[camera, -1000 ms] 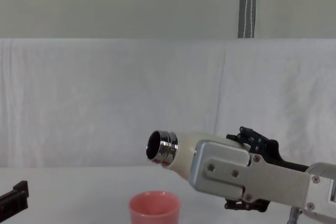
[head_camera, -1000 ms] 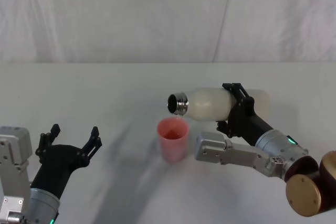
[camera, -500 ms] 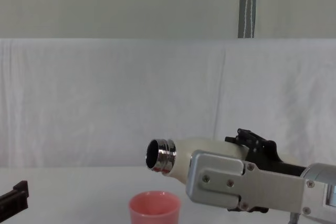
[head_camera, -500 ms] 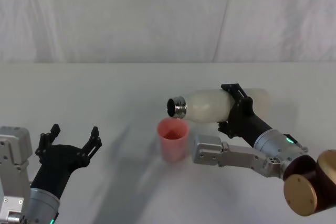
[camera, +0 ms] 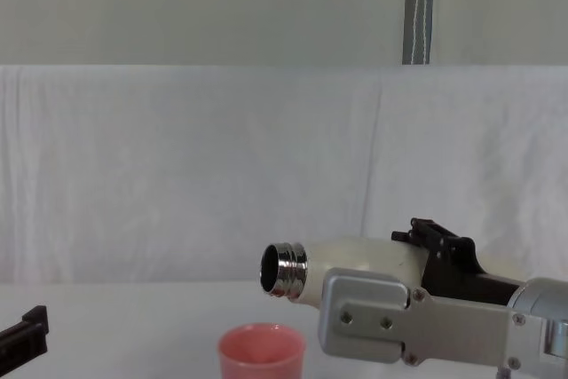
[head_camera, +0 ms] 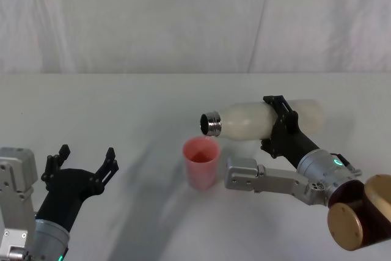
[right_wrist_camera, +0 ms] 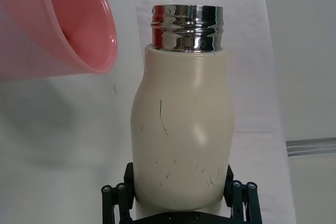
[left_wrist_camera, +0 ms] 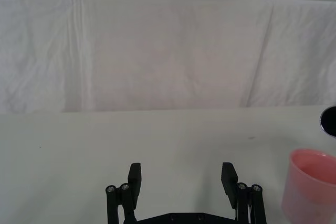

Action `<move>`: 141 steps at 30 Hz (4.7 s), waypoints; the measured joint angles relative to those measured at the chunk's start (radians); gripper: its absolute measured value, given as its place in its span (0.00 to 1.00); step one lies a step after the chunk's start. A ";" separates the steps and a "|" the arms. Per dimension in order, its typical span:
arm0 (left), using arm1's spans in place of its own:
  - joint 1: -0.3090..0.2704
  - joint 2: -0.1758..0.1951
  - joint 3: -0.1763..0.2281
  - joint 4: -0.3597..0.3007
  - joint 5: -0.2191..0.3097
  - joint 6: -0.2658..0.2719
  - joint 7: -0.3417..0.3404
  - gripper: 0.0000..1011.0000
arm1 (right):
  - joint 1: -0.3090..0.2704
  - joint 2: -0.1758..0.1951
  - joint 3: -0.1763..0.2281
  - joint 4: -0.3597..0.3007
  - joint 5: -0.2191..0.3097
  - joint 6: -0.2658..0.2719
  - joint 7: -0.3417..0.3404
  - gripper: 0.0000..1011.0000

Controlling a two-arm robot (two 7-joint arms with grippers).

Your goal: Grasp the thermos with one hand and pour water into the cup lid.

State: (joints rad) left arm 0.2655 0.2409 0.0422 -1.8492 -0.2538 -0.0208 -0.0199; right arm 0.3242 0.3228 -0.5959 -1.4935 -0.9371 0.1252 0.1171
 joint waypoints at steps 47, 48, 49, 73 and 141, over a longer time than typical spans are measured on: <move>0.000 0.000 0.000 0.000 0.000 0.000 0.000 0.99 | 0.027 0.043 -0.038 -0.019 -0.086 0.014 0.041 0.95; 0.000 0.000 0.000 0.000 0.000 0.000 0.000 0.99 | 0.027 0.044 -0.039 -0.020 -0.088 0.015 0.042 0.95; 0.000 0.000 0.000 0.000 0.000 0.000 0.000 0.99 | 0.027 0.044 -0.040 -0.020 -0.089 0.015 0.043 0.95; 0.000 0.000 0.000 0.000 0.000 0.000 0.000 0.99 | 0.027 0.055 -0.037 -0.035 -0.096 0.021 0.051 0.95; 0.000 0.000 0.000 0.000 0.000 0.000 0.000 0.99 | 0.045 0.073 -0.047 -0.052 -0.114 0.022 0.076 0.95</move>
State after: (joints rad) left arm 0.2655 0.2409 0.0421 -1.8492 -0.2538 -0.0208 -0.0199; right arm 0.3688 0.3959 -0.6425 -1.5452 -1.0506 0.1477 0.1926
